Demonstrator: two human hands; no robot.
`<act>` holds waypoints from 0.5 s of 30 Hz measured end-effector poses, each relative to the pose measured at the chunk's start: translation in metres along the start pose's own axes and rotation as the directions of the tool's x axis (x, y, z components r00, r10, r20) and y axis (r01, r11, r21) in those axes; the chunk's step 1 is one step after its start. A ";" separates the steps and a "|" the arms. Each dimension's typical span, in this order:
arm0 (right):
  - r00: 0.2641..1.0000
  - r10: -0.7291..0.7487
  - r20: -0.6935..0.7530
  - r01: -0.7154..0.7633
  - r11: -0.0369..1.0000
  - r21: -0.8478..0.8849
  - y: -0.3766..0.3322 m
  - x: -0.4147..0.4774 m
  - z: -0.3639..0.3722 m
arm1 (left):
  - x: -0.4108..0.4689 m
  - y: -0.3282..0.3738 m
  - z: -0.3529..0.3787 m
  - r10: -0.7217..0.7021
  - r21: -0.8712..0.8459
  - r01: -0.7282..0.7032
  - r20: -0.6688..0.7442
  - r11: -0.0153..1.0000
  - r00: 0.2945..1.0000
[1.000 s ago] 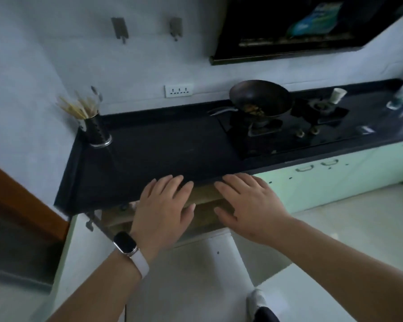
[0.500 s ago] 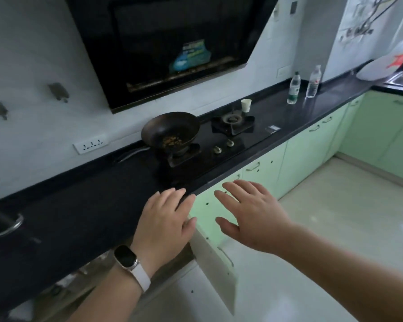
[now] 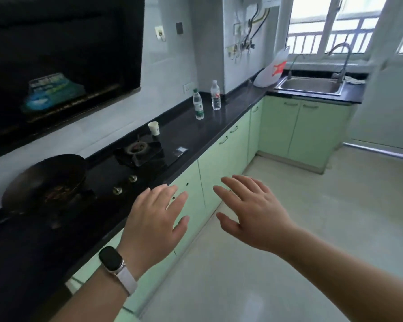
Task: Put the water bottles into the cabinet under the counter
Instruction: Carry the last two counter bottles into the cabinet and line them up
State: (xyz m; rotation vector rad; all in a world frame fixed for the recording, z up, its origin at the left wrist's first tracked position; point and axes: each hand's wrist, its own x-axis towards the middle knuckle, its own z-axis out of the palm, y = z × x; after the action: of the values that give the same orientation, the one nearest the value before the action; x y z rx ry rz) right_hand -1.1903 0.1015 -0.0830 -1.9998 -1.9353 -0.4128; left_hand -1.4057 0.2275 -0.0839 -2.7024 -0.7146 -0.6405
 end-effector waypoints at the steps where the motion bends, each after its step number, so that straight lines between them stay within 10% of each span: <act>1: 1.000 0.025 -0.005 -0.025 1.000 -0.004 0.015 -0.002 0.000 | 0.015 0.006 0.006 0.027 -0.012 -0.027 -0.016 1.000 0.999; 15: 0.963 0.260 -0.065 -0.267 0.951 -0.152 0.145 0.025 0.024 | 0.183 0.023 0.121 0.257 -0.151 -0.276 -0.135 0.949 0.957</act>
State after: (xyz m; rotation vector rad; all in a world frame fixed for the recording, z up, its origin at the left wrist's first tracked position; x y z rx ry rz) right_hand -1.0449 0.1306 -0.0988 -2.2920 -1.6222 -0.5517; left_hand -1.2088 0.3254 -0.1037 -2.8153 -0.2678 -0.8086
